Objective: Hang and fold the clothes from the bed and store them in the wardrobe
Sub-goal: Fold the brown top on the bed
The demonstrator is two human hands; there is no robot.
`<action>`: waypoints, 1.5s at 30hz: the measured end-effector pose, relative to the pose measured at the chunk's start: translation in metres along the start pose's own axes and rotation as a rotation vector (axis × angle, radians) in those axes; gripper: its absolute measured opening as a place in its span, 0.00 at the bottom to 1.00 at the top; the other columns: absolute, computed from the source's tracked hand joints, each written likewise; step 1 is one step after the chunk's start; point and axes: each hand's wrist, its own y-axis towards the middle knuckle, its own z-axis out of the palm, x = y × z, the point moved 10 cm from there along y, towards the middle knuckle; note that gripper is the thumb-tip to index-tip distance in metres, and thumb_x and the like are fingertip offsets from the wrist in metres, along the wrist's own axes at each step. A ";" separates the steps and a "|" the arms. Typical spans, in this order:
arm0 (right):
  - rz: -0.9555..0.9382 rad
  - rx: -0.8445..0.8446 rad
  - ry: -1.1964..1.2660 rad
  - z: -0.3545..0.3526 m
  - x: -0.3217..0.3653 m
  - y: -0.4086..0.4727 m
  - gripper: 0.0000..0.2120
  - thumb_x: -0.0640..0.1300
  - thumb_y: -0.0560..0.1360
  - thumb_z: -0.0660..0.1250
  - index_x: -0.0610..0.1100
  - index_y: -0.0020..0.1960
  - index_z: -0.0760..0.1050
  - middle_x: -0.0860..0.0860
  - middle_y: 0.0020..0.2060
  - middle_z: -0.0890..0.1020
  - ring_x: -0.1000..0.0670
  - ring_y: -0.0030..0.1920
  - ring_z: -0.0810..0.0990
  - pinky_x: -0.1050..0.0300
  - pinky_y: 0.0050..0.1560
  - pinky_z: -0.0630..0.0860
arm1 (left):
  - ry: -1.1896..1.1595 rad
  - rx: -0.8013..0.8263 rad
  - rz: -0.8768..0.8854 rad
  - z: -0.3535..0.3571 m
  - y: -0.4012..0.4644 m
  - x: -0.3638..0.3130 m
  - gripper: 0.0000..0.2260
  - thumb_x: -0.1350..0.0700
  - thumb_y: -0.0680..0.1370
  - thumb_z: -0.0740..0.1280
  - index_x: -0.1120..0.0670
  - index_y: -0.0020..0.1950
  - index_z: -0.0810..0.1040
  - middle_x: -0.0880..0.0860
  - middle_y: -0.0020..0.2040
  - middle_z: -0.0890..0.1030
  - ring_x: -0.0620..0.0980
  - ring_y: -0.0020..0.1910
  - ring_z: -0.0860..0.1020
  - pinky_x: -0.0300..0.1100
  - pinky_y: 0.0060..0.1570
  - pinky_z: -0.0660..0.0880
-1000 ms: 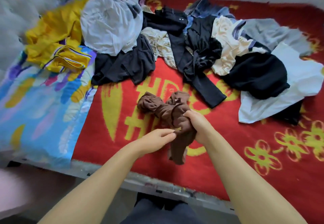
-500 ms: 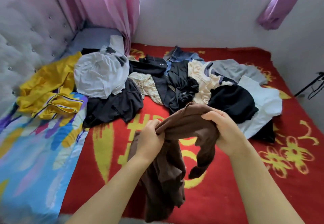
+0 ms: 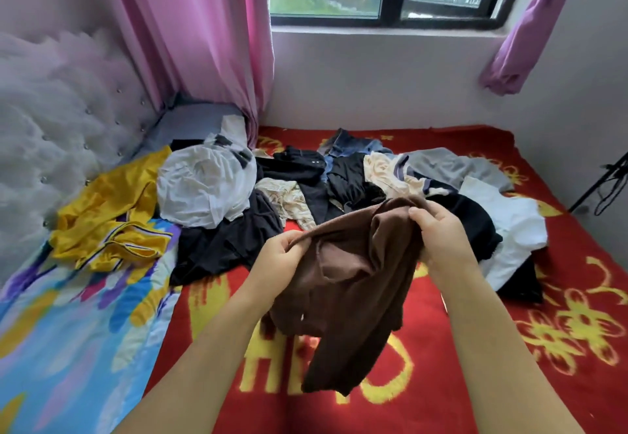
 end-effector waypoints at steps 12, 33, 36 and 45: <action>-0.405 0.401 -0.567 0.063 0.002 -0.042 0.04 0.46 0.75 0.67 0.52 0.42 0.76 0.57 0.34 0.80 0.59 0.35 0.76 0.62 0.37 0.71 | 0.013 0.213 0.106 0.042 -0.005 -0.065 0.06 0.57 0.79 0.67 0.57 0.54 0.78 0.61 0.48 0.81 0.50 0.45 0.78 0.47 0.50 0.73; -0.265 0.253 -0.248 0.009 0.017 -0.010 0.18 0.65 0.75 0.63 0.56 0.58 0.77 0.55 0.52 0.83 0.54 0.59 0.79 0.58 0.57 0.73 | -0.474 0.059 0.092 0.014 0.001 -0.069 0.09 0.54 0.78 0.65 0.56 0.46 0.84 0.55 0.42 0.85 0.48 0.40 0.82 0.37 0.41 0.78; -0.301 0.658 -0.323 0.063 0.013 -0.041 0.28 0.63 0.70 0.70 0.68 0.67 0.65 0.62 0.61 0.77 0.62 0.64 0.74 0.61 0.62 0.72 | -0.428 0.195 0.068 0.042 0.003 -0.086 0.12 0.50 0.76 0.65 0.55 0.43 0.85 0.55 0.40 0.85 0.49 0.38 0.82 0.38 0.40 0.79; -0.411 0.221 -0.161 0.036 0.042 -0.030 0.08 0.43 0.81 0.63 0.47 0.44 0.78 0.57 0.35 0.82 0.59 0.37 0.80 0.65 0.40 0.75 | -0.185 0.284 0.007 0.053 -0.017 -0.073 0.22 0.36 0.77 0.60 0.51 0.57 0.78 0.51 0.44 0.81 0.44 0.40 0.80 0.35 0.38 0.75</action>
